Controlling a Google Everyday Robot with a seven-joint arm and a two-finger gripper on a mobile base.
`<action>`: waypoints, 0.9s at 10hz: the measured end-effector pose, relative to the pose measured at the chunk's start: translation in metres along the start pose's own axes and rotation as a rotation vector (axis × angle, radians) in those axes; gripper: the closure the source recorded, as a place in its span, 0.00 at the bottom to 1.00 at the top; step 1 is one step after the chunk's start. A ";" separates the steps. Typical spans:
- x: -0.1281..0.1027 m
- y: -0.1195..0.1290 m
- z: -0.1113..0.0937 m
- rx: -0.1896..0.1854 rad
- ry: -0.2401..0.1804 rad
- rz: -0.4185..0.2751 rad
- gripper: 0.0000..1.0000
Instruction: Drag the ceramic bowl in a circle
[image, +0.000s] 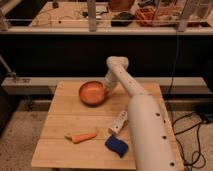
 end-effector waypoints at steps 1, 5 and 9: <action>-0.003 0.024 -0.010 -0.002 0.016 0.030 1.00; -0.067 0.080 -0.032 -0.022 0.040 0.069 1.00; -0.122 0.054 -0.026 -0.023 0.039 -0.014 1.00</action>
